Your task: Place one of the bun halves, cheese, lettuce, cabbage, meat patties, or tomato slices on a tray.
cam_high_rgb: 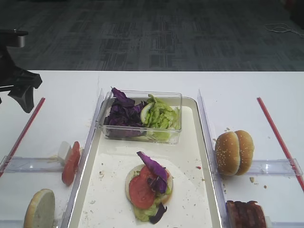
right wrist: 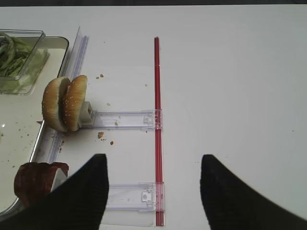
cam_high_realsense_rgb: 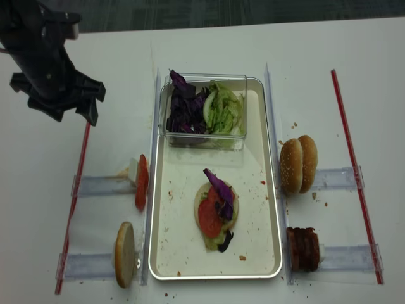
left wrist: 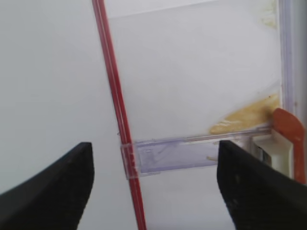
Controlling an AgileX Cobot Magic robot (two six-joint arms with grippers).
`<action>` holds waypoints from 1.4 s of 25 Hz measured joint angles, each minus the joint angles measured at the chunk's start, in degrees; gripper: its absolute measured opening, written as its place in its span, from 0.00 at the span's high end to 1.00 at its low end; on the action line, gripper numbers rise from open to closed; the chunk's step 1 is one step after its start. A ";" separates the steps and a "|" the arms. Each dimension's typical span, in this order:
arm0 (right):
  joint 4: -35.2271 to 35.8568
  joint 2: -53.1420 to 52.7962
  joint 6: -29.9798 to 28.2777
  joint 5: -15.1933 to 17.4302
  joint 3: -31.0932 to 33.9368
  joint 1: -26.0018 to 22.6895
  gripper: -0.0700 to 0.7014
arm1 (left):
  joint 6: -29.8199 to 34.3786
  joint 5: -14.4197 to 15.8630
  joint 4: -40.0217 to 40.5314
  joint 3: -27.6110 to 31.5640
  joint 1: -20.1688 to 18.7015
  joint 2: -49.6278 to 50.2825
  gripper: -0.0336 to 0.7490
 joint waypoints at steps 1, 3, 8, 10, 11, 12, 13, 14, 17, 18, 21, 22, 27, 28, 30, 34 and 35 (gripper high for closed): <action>0.00 0.00 0.00 0.00 0.00 0.00 0.31 | -0.39 0.00 0.93 0.00 0.25 0.00 0.28; 0.00 0.00 0.00 0.00 0.00 0.00 0.31 | -0.75 0.25 1.79 0.00 1.19 0.00 0.28; 0.00 0.00 0.00 0.00 0.00 0.00 0.31 | -1.27 1.39 2.09 0.00 2.71 0.00 0.28; 0.00 0.00 0.00 0.00 0.00 0.00 0.31 | -1.27 1.76 2.09 0.00 2.71 0.00 0.28; 0.00 0.00 0.00 0.00 0.00 0.00 0.31 | -1.30 2.02 1.93 0.00 2.71 -0.03 0.28; 0.00 0.00 0.00 0.00 0.00 0.00 0.31 | -1.30 2.14 1.95 0.00 2.71 -0.25 0.28; 0.00 0.00 0.00 0.00 0.00 0.00 0.31 | -1.50 2.14 1.95 0.29 2.71 -0.57 0.28; 0.00 0.00 0.00 0.00 0.00 0.00 0.31 | -1.64 2.14 1.95 0.78 2.71 -1.31 0.28; 0.00 0.00 0.00 0.00 0.00 0.00 0.31 | -2.07 2.29 1.95 3.50 2.71 -4.03 0.28; 0.00 0.00 0.00 0.00 0.00 0.00 0.31 | -2.07 2.29 1.95 5.01 2.71 -5.30 0.28; 0.00 0.00 0.00 0.00 0.00 0.00 0.31 | -2.87 2.38 1.95 10.52 2.71 -9.97 0.28; 0.00 0.00 0.00 0.00 0.00 0.00 0.31 | -3.16 2.38 1.87 12.74 2.71 -11.63 0.28; 0.00 0.00 0.00 0.00 0.00 0.00 0.31 | -3.49 2.27 0.99 22.98 2.71 -22.91 0.28; 0.00 0.00 0.00 0.00 0.00 0.00 0.31 | -3.61 2.27 0.72 24.51 2.71 -25.36 0.28; 0.00 0.00 0.00 0.00 0.00 0.00 0.31 | -3.61 2.37 0.59 27.90 2.71 -29.81 0.28; 0.00 0.00 0.00 0.00 0.00 0.00 0.31 | -3.61 3.57 0.59 32.89 2.71 -38.55 0.28; 0.00 0.00 0.00 0.00 0.00 0.00 0.31 | -3.61 4.05 0.54 33.94 2.71 -40.83 0.28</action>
